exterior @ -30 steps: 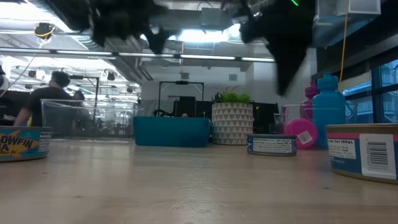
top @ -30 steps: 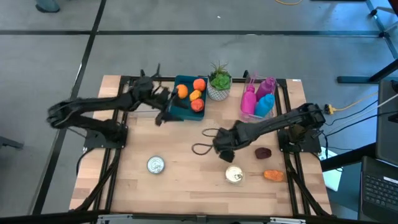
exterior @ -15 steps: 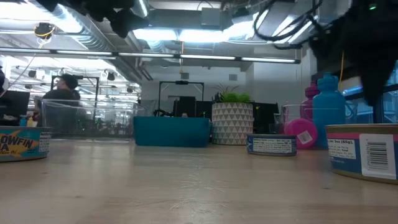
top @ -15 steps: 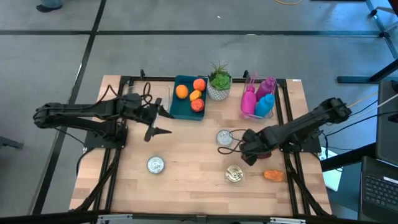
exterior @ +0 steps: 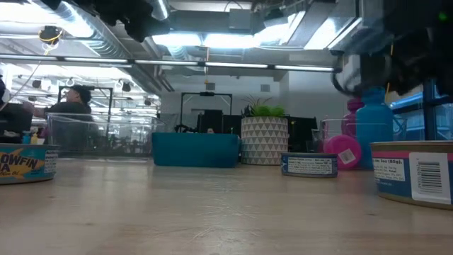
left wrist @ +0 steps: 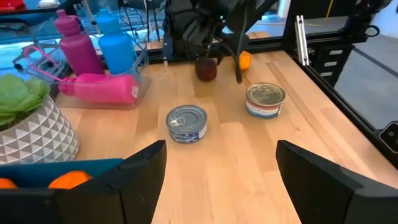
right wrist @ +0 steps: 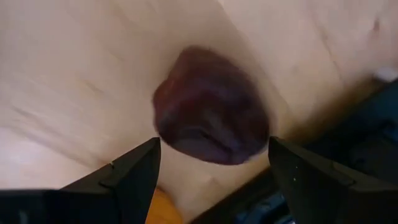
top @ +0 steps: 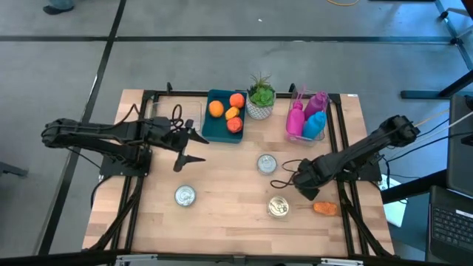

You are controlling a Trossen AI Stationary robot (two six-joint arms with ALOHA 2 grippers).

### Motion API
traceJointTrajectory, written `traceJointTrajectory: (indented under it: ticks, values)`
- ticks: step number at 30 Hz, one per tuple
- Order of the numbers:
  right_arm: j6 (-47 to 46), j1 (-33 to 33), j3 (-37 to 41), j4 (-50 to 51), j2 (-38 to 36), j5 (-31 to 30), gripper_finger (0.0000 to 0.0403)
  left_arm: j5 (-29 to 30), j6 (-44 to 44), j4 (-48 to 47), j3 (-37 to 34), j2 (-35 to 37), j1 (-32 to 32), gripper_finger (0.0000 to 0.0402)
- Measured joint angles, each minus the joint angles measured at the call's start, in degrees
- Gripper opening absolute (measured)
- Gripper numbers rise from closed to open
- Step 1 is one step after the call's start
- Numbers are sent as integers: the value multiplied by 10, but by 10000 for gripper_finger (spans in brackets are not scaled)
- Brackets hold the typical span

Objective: Pick & Place Food Item
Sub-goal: Put the apple into the blue bin

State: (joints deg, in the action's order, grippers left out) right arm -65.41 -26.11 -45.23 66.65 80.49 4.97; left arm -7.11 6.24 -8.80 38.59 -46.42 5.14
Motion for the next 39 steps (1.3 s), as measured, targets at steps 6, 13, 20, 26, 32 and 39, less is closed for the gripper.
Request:
traceJointTrajectory:
  ticks: [6,13,20,26,32,39]
  values:
    - [1,0,42,-42,-1,-4,292,0,-1,8,0,-1,-7,292]
    - [1,0,44,-44,-1,-25,284,1,-4,18,0,-1,-7,292]
    - [-6,0,35,-52,0,-55,247,2,-5,18,0,-1,-7,292]
    - [8,5,-4,-97,1,-146,205,26,-5,17,0,-1,-7,292]
    - [45,20,-16,-112,1,-167,174,27,-5,14,0,-1,-7,292]
    - [132,47,-16,-116,1,-135,179,26,-5,8,0,-1,-7,292]
